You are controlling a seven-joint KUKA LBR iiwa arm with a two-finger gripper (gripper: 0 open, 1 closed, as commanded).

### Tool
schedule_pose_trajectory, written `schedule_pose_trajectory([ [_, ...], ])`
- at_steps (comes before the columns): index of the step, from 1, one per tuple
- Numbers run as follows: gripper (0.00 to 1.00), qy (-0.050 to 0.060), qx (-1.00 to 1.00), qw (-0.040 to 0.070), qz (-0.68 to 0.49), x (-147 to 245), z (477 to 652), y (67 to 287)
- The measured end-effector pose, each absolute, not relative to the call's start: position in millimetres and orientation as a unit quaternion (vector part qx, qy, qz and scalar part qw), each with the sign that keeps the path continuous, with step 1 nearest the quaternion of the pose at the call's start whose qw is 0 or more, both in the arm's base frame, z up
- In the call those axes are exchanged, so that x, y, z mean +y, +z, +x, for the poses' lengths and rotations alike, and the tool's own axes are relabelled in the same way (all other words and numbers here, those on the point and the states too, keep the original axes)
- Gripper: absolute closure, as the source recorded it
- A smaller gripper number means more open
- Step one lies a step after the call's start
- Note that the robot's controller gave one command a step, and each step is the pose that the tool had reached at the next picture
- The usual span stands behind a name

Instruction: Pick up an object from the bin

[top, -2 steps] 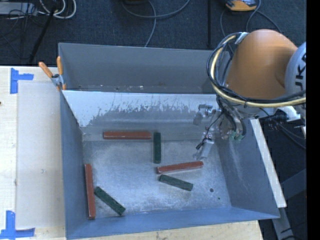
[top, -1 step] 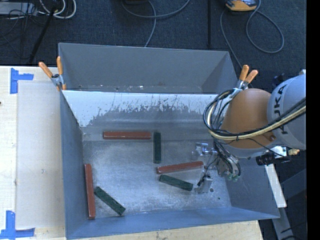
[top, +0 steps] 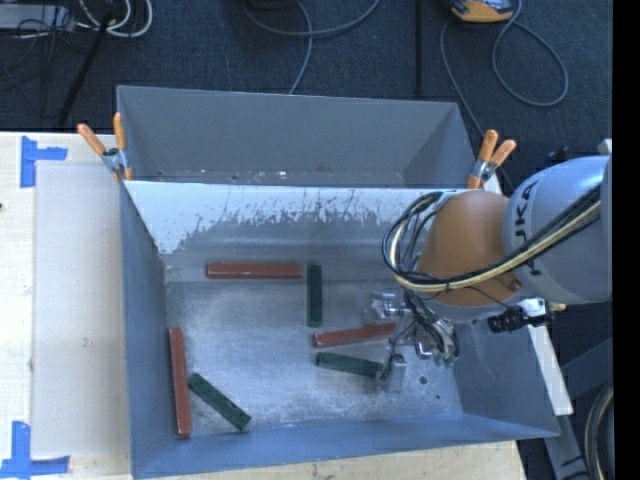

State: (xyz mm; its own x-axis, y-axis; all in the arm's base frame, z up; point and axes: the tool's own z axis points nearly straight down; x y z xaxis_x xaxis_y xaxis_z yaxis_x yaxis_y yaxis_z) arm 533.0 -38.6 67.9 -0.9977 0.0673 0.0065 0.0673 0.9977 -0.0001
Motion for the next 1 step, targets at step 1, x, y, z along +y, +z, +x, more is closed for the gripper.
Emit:
schedule_pose_trajectory([
  [1, 1.0, 0.0, -0.999, -0.001, -0.035, -39.0, 535.5, 72.0],
])
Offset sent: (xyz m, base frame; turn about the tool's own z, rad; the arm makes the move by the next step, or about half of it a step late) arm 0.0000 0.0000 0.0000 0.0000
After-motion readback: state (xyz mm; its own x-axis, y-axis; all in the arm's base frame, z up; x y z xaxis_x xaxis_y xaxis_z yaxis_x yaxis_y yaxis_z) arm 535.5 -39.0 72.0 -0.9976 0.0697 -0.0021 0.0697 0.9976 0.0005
